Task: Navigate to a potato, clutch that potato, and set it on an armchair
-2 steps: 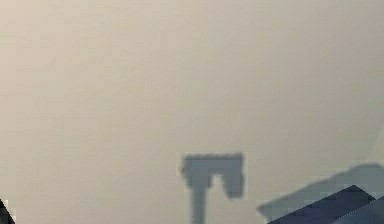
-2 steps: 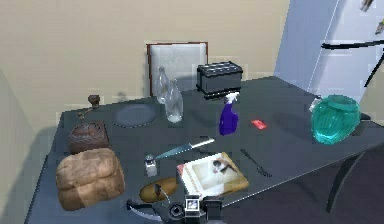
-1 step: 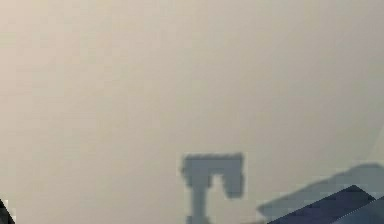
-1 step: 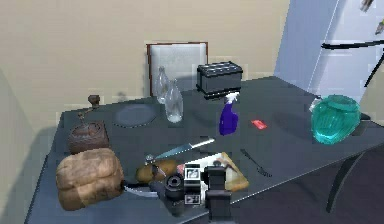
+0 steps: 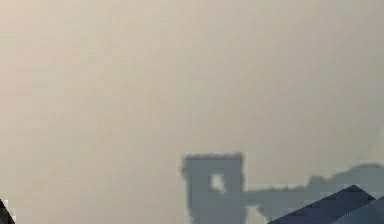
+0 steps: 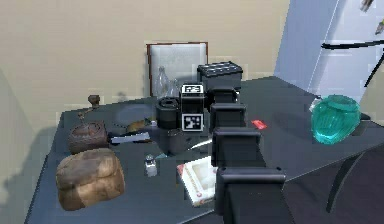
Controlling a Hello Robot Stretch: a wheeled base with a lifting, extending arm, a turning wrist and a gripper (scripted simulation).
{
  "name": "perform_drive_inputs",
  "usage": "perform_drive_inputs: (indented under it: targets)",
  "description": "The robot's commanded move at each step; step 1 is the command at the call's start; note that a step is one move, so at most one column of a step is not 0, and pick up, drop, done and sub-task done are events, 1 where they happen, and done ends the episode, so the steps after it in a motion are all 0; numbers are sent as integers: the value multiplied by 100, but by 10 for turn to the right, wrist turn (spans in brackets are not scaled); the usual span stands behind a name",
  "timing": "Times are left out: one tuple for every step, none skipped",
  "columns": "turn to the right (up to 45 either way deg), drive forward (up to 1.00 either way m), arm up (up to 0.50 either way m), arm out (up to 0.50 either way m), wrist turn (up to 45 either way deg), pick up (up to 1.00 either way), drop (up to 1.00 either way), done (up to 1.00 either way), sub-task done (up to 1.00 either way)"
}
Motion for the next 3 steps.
perform_drive_inputs:
  targets:
    - [0, 0, 0, 0, -450, 0, 0, 0, 0]
    - [0, 0, 0, 0, -450, 0, 0, 0, 0]
    - [0, 0, 0, -16, 0, 0, 0, 0, 0]
